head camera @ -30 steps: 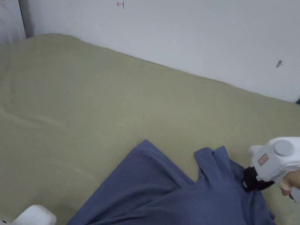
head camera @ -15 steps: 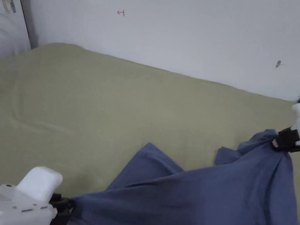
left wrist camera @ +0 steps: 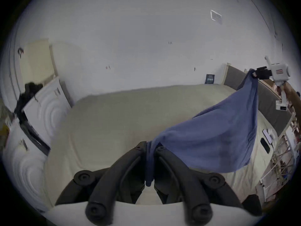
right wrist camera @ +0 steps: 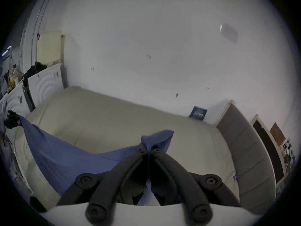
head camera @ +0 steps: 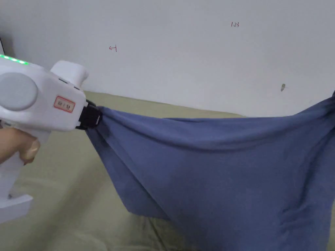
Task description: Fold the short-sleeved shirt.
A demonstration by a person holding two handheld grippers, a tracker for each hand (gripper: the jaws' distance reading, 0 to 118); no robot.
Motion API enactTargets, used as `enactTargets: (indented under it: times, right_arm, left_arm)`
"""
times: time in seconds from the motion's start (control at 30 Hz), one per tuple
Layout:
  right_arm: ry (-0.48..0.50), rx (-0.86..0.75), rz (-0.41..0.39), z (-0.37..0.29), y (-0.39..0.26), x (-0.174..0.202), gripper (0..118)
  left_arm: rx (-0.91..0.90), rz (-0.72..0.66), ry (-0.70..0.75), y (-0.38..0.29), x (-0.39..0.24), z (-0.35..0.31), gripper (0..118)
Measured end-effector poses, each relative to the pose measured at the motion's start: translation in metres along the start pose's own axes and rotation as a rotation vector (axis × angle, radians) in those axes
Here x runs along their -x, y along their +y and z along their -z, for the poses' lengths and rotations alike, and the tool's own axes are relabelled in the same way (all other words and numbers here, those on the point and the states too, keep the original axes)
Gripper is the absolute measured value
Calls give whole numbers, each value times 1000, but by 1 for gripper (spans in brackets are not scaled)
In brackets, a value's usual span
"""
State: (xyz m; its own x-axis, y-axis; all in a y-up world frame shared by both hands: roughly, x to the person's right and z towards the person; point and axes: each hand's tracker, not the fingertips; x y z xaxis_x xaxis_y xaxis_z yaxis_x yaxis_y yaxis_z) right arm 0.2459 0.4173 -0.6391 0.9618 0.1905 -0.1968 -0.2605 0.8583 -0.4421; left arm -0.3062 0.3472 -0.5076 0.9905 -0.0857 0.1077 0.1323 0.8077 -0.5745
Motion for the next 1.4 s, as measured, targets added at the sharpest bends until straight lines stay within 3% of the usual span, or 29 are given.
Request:
enactTargets:
  times: [0.2, 0.37, 0.8, 1.03, 1.4]
  right_arm:
    - [-55, -50, 29, 6, 43, -11, 2]
    - [-79, -154, 50, 10, 76, -15, 2]
    - [-152, -347, 102, -13, 141, -18, 2]
    - [-101, -322, 101, -13, 115, -13, 2]
    - [-24, -198, 91, -24, 14, 5, 2]
  left_arm:
    - [-54, -157, 26, 76, 17, 23, 10]
    - [-113, -96, 102, 123, 21, 34, 10]
    - [-346, -201, 178, 203, 20, 6, 10]
    - [-350, -176, 179, 187, 23, 12, 10]
    - [-201, -171, 92, 80, 20, 40, 10]
